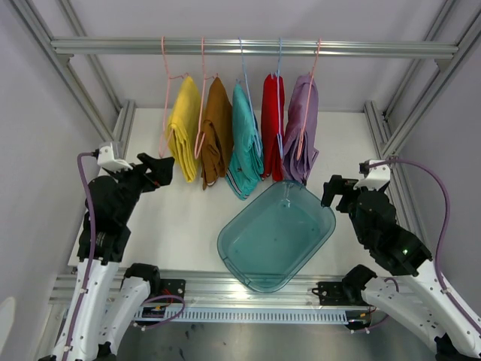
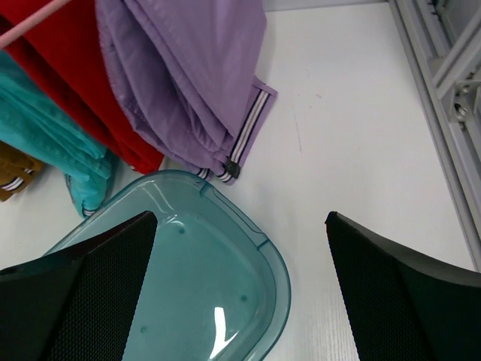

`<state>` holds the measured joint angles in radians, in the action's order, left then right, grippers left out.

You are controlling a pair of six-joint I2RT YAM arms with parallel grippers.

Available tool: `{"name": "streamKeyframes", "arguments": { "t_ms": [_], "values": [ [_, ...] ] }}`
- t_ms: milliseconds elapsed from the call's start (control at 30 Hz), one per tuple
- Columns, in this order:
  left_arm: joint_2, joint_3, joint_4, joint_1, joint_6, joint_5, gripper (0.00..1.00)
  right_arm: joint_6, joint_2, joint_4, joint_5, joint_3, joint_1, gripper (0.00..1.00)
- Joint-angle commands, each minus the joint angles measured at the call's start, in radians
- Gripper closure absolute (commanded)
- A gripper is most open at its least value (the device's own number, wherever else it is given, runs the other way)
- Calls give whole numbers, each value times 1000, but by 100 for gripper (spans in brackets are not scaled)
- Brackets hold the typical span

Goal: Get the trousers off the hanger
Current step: Pick up the hanger from the clothesline.

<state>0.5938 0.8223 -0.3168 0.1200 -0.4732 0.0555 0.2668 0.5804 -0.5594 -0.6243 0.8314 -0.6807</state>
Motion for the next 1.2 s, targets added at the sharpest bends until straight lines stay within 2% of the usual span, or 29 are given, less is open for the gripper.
{"name": "streamKeyframes", "arguments": {
  "t_ms": [0, 100, 267, 533, 667, 767, 900, 1033, 1167],
  "values": [
    [-8, 3, 19, -10, -27, -11, 1, -47, -33, 53, 75, -6, -11, 1],
    [0, -8, 28, -10, -25, 9, 1, -101, -76, 64, 158, -54, -8, 0],
    [12, -3, 30, -10, -21, 10, 1, -101, -71, 72, 104, -66, -5, 1],
    [-9, -18, 44, -10, 5, -20, 1, -98, -1, 56, 173, -57, 9, 0],
    [-29, -8, 24, -10, 7, -106, 1, -97, 10, 59, 195, -54, 13, 0],
    [-45, -17, 28, -10, -2, -120, 1, -95, 16, 53, 207, -54, 13, 1],
    [-98, -11, 28, -10, -1, -230, 1, -92, 13, 49, 215, -52, 13, 1],
    [-138, -12, 65, -10, 21, -174, 1, -95, 6, 47, 218, -49, 12, 1],
    [-120, 54, 74, -10, 51, -122, 1, -94, -10, 46, 230, -44, 13, 1]
  ]
}}
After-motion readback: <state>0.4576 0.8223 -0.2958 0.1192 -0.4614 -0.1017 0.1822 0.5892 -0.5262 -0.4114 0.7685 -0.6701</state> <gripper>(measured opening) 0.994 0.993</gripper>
